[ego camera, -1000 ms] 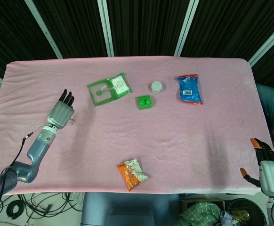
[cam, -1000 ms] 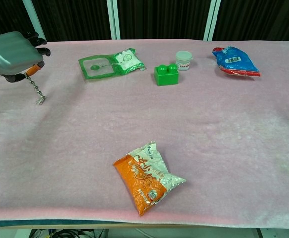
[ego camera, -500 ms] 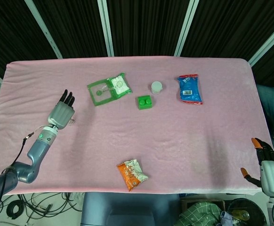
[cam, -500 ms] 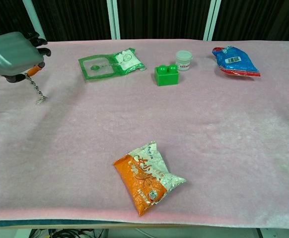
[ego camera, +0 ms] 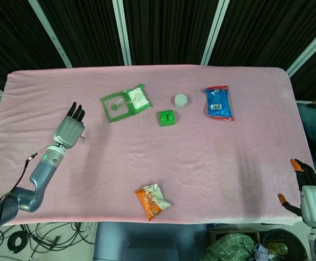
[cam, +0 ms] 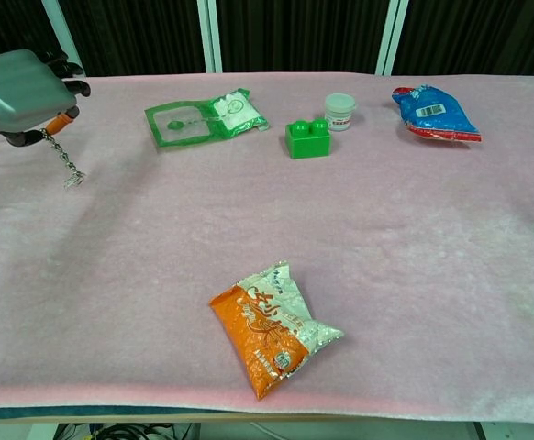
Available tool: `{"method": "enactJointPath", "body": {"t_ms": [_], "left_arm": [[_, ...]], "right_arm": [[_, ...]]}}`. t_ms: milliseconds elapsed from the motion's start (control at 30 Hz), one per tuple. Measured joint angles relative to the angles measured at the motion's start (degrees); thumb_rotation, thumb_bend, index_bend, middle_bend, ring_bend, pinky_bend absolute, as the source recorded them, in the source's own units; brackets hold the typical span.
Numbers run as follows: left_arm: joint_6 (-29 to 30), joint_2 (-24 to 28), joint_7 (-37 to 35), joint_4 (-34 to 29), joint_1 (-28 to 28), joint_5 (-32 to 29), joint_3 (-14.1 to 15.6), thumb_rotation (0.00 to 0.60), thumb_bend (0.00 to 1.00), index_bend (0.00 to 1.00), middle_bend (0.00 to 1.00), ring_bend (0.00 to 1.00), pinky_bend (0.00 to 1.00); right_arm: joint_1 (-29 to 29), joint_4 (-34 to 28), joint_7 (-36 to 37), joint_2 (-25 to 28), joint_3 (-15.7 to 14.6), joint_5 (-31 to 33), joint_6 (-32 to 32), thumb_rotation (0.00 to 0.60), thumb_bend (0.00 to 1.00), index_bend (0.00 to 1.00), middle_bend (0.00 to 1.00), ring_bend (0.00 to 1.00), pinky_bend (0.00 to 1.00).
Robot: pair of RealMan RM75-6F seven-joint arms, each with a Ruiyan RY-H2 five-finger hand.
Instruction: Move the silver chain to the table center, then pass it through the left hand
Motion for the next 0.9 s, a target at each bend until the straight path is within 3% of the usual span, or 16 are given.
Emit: {"method": "enactJointPath", "body": {"t_ms": [500,900], "left_arm": [[1.5,1.2,-1.1,-5.1,-0.4,-0.2,-1.4,0.600,0.42,0.61,0.14,0.00,0.00],[4.6,-1.2,-2.3,-14.7,-1.0,-3.9,-5.5,0.600,0.42,0.61,0.14,0.00,0.00]], "right_arm": [[-0.1,0.0,0.2,0.2,0.1,0.2,0.2,0.600,0.15,0.05,0.07,0.09,0.21],[0.0,0.2,-0.5,0.0,0.1,0.2,0.0,0.600,0.15,0.05,0.07,0.09,0.21]]}}
